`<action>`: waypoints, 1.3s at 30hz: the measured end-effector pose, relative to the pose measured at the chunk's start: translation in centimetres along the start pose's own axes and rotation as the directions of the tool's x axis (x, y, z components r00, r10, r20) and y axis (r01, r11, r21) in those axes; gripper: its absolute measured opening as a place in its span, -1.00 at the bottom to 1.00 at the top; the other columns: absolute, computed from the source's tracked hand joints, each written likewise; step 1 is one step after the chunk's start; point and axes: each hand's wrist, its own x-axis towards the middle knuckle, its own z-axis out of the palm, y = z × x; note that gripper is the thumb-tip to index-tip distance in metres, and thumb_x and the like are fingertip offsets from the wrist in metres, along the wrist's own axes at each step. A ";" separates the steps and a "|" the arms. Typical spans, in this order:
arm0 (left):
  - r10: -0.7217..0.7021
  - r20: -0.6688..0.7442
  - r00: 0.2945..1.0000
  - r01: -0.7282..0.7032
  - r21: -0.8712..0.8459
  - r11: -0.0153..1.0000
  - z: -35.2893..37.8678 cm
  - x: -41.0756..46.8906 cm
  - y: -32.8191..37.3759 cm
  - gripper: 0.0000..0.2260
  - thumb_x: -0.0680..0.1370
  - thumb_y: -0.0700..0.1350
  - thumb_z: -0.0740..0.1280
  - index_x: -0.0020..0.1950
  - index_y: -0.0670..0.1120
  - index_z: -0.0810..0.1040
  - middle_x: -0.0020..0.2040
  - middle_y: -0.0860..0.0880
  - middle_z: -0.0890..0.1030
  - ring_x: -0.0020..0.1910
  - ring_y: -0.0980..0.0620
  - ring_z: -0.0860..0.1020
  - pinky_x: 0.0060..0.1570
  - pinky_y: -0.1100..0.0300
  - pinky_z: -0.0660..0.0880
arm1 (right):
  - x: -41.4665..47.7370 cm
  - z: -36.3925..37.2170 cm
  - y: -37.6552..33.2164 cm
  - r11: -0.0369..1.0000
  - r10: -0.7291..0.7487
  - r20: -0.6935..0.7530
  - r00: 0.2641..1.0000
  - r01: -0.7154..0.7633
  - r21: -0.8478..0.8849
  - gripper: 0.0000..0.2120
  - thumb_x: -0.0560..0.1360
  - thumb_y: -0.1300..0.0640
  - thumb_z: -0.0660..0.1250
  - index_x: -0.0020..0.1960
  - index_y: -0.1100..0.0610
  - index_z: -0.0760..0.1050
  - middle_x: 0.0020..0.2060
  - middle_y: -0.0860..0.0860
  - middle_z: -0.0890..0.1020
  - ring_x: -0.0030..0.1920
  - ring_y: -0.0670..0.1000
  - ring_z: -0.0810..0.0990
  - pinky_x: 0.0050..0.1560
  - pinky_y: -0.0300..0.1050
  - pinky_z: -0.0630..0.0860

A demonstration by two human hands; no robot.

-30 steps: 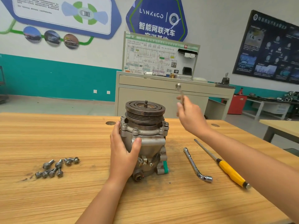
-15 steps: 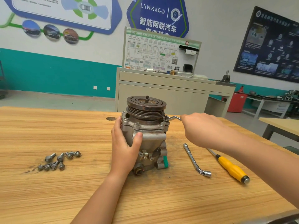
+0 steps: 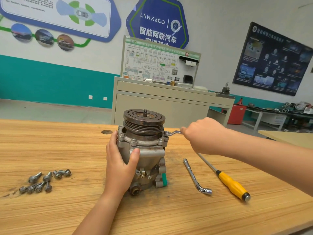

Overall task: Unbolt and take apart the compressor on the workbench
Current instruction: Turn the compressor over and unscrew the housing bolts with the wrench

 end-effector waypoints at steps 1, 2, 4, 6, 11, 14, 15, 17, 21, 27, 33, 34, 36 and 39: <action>0.000 -0.003 1.000 0.000 0.000 1.000 0.1 0.0 0.0 -0.22 0.31 0.29 0.16 0.48 0.09 0.08 0.36 0.23 0.19 0.35 0.32 0.16 0.31 0.29 0.13 | 0.5 0.5 0.4 1.000 0.015 -0.007 1.000 -0.015 0.000 -0.71 0.48 0.31 0.14 0.14 0.13 0.46 -0.47 -0.03 0.29 -0.50 -0.04 0.26 -0.55 -0.19 0.10; -0.006 -0.006 1.000 0.006 -0.003 1.000 0.1 0.1 0.1 -0.22 0.31 0.29 0.17 0.48 0.09 0.09 0.36 0.23 0.19 0.34 0.33 0.16 0.31 0.32 0.13 | 1.1 1.0 0.6 0.999 0.039 -0.029 0.999 -0.039 0.012 -0.71 0.48 0.33 0.13 0.13 0.13 0.46 -0.46 -0.04 0.27 -0.49 -0.02 0.26 -0.54 -0.19 0.11; -0.009 -0.005 1.000 0.009 -0.007 1.000 0.1 0.0 0.2 -0.25 0.30 0.29 0.17 0.45 0.14 0.08 0.35 0.24 0.19 0.34 0.33 0.17 0.27 0.40 0.12 | 2.8 2.0 0.4 0.991 0.089 -0.097 0.991 -0.078 0.112 -0.71 0.50 0.35 0.12 0.16 0.13 0.42 -0.43 -0.03 0.33 -0.40 0.04 0.37 -0.47 -0.17 0.20; -0.005 0.002 1.000 0.005 -0.001 1.000 0.0 0.1 0.1 -0.30 0.30 0.29 0.17 0.41 0.22 0.05 0.35 0.25 0.20 0.34 0.32 0.18 0.26 0.39 0.14 | 4.5 3.1 -0.6 0.970 0.092 -0.196 0.976 -0.043 0.240 -0.67 0.50 0.37 0.11 0.19 0.15 0.44 -0.25 0.04 0.57 -0.19 0.11 0.54 -0.24 -0.13 0.37; 0.022 0.010 1.000 -0.023 0.038 0.999 -0.2 0.2 0.0 -0.36 0.31 0.30 0.18 0.36 0.32 0.03 0.33 0.27 0.22 0.37 0.24 0.22 0.32 0.17 0.23 | 7.4 4.2 -1.4 0.900 0.003 -0.401 0.916 0.173 0.401 -0.68 0.50 0.40 0.15 0.20 0.27 0.50 0.03 0.17 0.63 0.05 0.17 0.58 0.21 0.02 0.41; 0.016 0.019 1.000 -0.017 0.056 0.998 -0.1 0.2 0.0 -0.31 0.32 0.30 0.17 0.40 0.25 0.05 0.38 0.18 0.23 0.41 0.16 0.22 0.38 0.08 0.24 | 6.7 4.7 -0.4 0.890 0.114 -0.407 0.906 0.089 0.447 -0.66 0.57 0.29 0.09 0.31 0.16 0.41 0.02 0.10 0.63 0.01 0.13 0.59 -0.03 0.00 0.50; 0.014 0.022 1.000 -0.015 0.058 0.998 -0.2 0.2 0.0 -0.31 0.32 0.30 0.17 0.41 0.23 0.04 0.38 0.18 0.22 0.41 0.16 0.21 0.39 0.07 0.23 | 6.0 4.7 -0.1 0.837 0.249 -0.420 0.873 0.024 0.547 -0.69 0.60 0.22 0.09 0.32 0.16 0.40 -0.05 0.12 0.64 -0.07 0.14 0.60 -0.14 -0.01 0.50; 0.015 0.020 1.000 -0.016 0.052 0.999 -0.2 0.1 0.1 -0.31 0.31 0.30 0.17 0.40 0.24 0.04 0.37 0.21 0.21 0.40 0.20 0.19 0.38 0.12 0.21 | 4.4 4.5 0.4 0.659 0.458 -0.384 0.802 -0.017 0.752 -0.72 0.62 0.12 0.09 0.26 0.19 0.39 -0.24 0.12 0.61 -0.27 0.11 0.56 -0.29 -0.04 0.44; 0.001 0.016 1.000 -0.001 0.035 0.999 -0.1 0.1 0.2 -0.31 0.31 0.31 0.16 0.40 0.22 0.04 0.35 0.23 0.20 0.35 0.28 0.18 0.30 0.27 0.16 | 0.6 3.6 0.7 0.633 0.438 -0.328 0.837 -0.028 0.774 -0.79 0.62 0.09 0.05 0.12 0.15 0.39 -0.44 -0.04 0.44 -0.43 0.01 0.47 -0.45 -0.10 0.33; -0.021 0.009 1.000 0.021 0.016 1.000 -0.1 0.0 0.3 -0.28 0.30 0.31 0.16 0.42 0.20 0.05 0.36 0.24 0.18 0.35 0.31 0.16 0.24 0.42 0.13 | -2.0 2.0 -1.5 0.876 0.244 -0.040 0.969 -0.202 0.438 -0.83 0.61 0.12 0.06 0.15 0.07 0.37 -0.40 -0.09 0.34 -0.35 -0.07 0.41 -0.43 -0.20 0.31; -0.017 0.004 1.000 0.017 0.020 1.000 0.0 0.1 0.3 -0.24 0.32 0.30 0.16 0.48 0.12 0.07 0.34 0.25 0.18 0.21 0.64 0.08 0.08 0.69 0.08 | -1.2 -1.4 -2.5 0.968 0.124 0.076 0.989 -0.138 0.211 -0.78 0.52 0.32 0.15 0.14 0.17 0.39 -0.42 -0.03 0.25 -0.34 0.02 0.36 -0.39 -0.15 0.35; -0.016 0.004 1.000 0.016 0.022 1.000 0.0 0.1 0.2 -0.23 0.32 0.30 0.16 0.49 0.10 0.07 0.34 0.24 0.18 0.20 0.65 0.07 0.08 0.70 0.07 | -1.2 -2.2 -2.5 0.987 0.073 0.076 0.994 -0.083 0.137 -0.80 0.52 0.34 0.16 0.12 0.18 0.40 -0.43 -0.02 0.24 -0.38 0.04 0.33 -0.43 -0.15 0.33; -0.016 0.001 1.000 0.016 0.022 1.000 0.0 0.0 0.2 -0.22 0.32 0.30 0.16 0.50 0.09 0.07 0.34 0.25 0.17 0.22 0.62 0.08 0.10 0.68 0.07 | -1.2 -3.2 -2.1 1.000 -0.023 0.074 0.997 0.024 -0.005 -0.83 0.52 0.34 0.16 0.08 0.19 0.40 -0.45 -0.01 0.24 -0.49 0.02 0.24 -0.54 -0.17 0.20; -0.020 -0.007 1.000 0.020 0.018 1.000 0.0 0.1 0.2 -0.22 0.32 0.31 0.16 0.50 0.09 0.07 0.35 0.23 0.18 0.31 0.42 0.13 0.16 0.56 0.08 | -0.8 -3.5 -1.8 0.995 -0.053 0.097 0.994 0.061 -0.081 -0.84 0.53 0.32 0.13 0.06 0.18 0.39 -0.46 -0.01 0.26 -0.51 -0.02 0.21 -0.56 -0.18 0.16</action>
